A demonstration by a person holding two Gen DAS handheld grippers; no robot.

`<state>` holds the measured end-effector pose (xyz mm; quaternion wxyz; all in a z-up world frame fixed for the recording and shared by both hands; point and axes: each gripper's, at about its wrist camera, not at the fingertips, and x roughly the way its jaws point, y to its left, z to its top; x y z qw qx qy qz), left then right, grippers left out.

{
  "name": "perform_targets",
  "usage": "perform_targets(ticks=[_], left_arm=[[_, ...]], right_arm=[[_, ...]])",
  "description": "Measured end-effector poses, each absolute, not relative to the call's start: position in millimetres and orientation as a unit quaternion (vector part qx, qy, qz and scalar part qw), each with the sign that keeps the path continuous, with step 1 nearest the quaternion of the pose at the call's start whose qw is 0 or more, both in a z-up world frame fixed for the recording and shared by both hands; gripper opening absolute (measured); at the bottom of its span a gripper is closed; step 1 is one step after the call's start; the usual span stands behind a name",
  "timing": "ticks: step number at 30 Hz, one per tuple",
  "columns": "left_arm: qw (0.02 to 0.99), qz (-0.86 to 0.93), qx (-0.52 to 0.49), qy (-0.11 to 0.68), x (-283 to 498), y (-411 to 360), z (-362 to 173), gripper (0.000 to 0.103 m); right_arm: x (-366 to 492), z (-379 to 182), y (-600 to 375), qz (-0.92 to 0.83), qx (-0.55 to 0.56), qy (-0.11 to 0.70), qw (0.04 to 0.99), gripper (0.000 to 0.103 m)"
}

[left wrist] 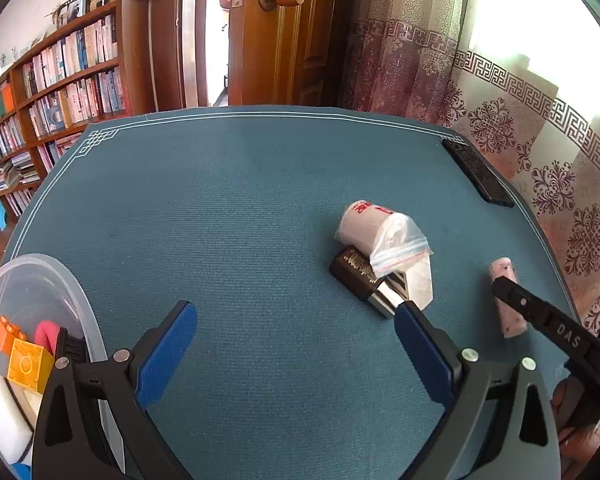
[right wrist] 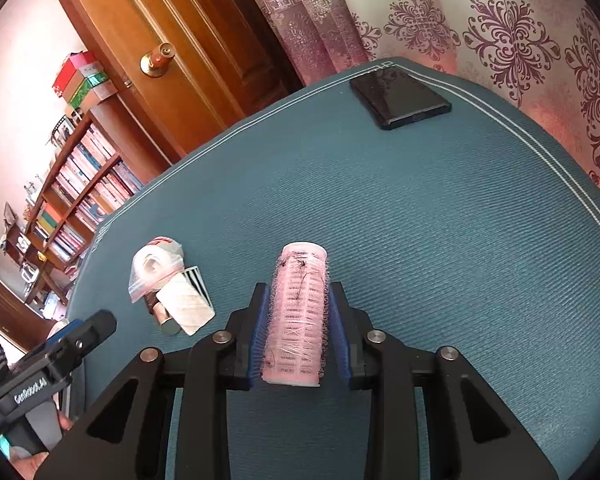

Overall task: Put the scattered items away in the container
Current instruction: 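Grasp the white bagged packet with the left gripper while right gripper holds roller, then carry the white packet and pink roller over the clear bowl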

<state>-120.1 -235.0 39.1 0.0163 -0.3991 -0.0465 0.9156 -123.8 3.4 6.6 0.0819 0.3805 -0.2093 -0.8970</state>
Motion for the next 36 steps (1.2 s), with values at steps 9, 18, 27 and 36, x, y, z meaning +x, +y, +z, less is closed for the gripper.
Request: perform_targets(ticks=[9, 18, 27, 36], left_arm=[[0.025, 0.919, -0.391, -0.043, -153, -209, 47, 0.100], [0.017, 0.910, -0.412, -0.038, -180, -199, 31, 0.100], [0.008, 0.904, -0.426, -0.028, -192, -196, 13, 0.065], [-0.015, 0.917, -0.398, -0.028, -174, -216, 20, 0.056]], right_arm=[[-123, 4, 5, -0.895, 0.381, -0.218, 0.077, 0.032], [-124, 5, 9, -0.895, 0.379, -0.222, 0.072, 0.032], [-123, 4, 10, -0.897, 0.379, -0.217, 0.071, 0.032], [-122, 5, 6, -0.898, 0.378, -0.212, 0.076, 0.032]])
